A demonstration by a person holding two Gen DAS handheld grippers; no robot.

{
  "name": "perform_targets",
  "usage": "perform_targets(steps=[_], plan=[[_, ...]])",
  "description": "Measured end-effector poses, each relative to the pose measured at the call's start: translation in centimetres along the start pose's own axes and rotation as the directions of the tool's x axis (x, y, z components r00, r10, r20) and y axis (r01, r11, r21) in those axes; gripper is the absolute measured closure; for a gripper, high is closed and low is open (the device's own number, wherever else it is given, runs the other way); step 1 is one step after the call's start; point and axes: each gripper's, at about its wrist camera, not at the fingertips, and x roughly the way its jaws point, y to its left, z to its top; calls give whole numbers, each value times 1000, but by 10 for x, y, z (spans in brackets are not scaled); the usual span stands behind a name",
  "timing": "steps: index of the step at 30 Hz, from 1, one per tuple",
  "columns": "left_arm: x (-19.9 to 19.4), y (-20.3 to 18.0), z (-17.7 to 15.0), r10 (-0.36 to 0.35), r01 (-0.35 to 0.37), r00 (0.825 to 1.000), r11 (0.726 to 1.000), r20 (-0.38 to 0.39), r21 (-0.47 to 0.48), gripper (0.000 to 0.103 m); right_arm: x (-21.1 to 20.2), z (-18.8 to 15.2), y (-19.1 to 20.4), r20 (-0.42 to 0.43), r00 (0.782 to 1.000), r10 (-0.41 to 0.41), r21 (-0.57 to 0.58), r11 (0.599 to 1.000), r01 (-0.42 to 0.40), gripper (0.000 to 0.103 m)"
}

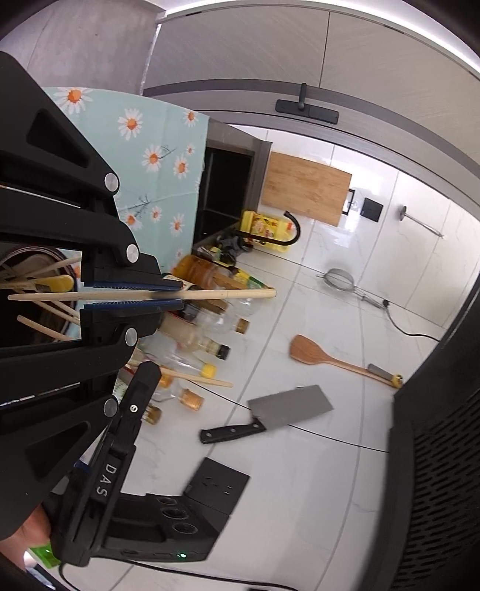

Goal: Organize utensils
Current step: 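Lift both chopsticks and carry them above the black holder, then open both grippers to drop the chopsticks into the black holder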

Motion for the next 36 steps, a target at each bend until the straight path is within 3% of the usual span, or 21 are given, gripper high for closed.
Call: perform_targets(steps=[9,24,28,31,34,36], plan=[[9,2,-22,23,-21,998,999,-61,26,99,3,-16,1,-40,999,-26,-11,1000,25,97],[1,-2,-34,41,-38,995,999,-96,30,98,-2,-27,4,-52,996,-72,-47,996,69,97],[-3,-4,-33,45,-42,993,999,-105,27,97,-6,-29,6,-58,996,-67,-46,997,64,86],[-8,-5,-33,47,-45,993,999,-106,24,97,-12,-28,8,-52,997,-64,-42,997,62,85],[-16,-6,-32,43,-41,994,999,-97,17,81,-20,-27,9,-44,997,-66,-36,997,65,82],[-23,-6,-32,30,-29,996,1000,-90,9,79,-29,-27,9,-39,997,-63,-31,998,62,81]])
